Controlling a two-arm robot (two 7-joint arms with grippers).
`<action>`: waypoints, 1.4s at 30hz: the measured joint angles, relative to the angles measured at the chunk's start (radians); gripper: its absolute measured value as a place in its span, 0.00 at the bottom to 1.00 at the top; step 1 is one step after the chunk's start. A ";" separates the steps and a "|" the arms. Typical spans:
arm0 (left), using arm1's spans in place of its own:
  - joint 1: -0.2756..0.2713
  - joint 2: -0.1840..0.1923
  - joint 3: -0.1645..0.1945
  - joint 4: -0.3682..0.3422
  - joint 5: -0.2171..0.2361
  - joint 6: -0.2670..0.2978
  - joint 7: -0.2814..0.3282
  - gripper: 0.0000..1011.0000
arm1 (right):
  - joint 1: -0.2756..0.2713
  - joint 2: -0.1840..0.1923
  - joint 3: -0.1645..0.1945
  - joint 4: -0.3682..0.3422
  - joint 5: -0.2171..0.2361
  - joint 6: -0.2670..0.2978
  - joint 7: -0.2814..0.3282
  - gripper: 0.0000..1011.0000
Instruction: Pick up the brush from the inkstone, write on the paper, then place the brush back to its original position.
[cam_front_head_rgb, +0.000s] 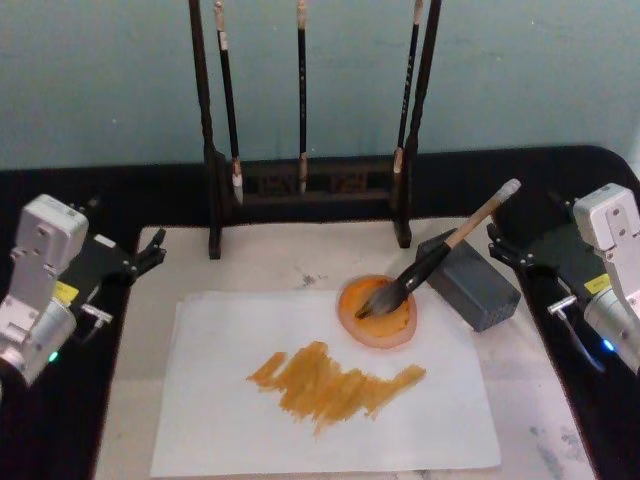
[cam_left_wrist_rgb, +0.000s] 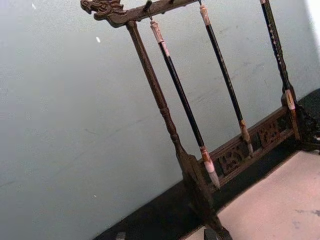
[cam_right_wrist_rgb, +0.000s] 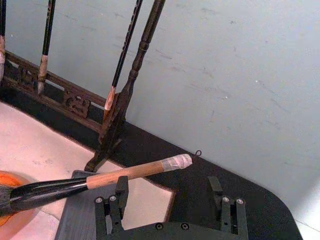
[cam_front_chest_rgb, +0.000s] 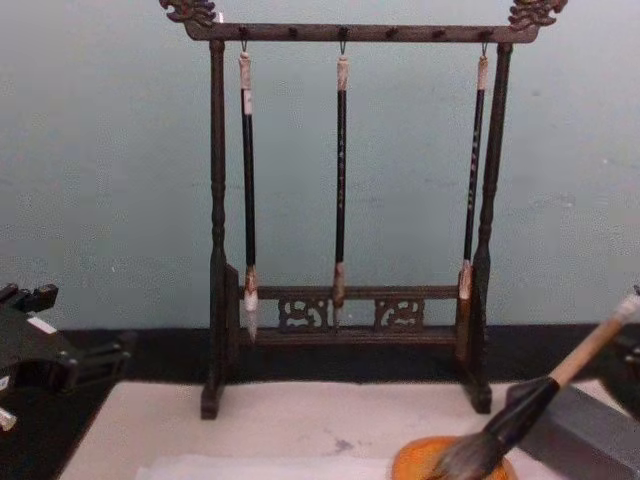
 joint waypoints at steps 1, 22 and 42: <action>0.000 0.000 0.000 0.000 0.000 0.000 0.000 1.00 | 0.000 0.000 0.000 0.000 0.000 0.000 0.000 0.99; 0.000 0.000 0.000 0.000 0.000 0.000 0.000 1.00 | 0.000 0.000 0.000 0.000 0.000 0.000 0.000 0.99; 0.000 0.000 0.000 0.000 0.000 0.000 0.000 1.00 | -0.020 -0.003 0.028 -0.018 0.039 0.001 0.025 0.99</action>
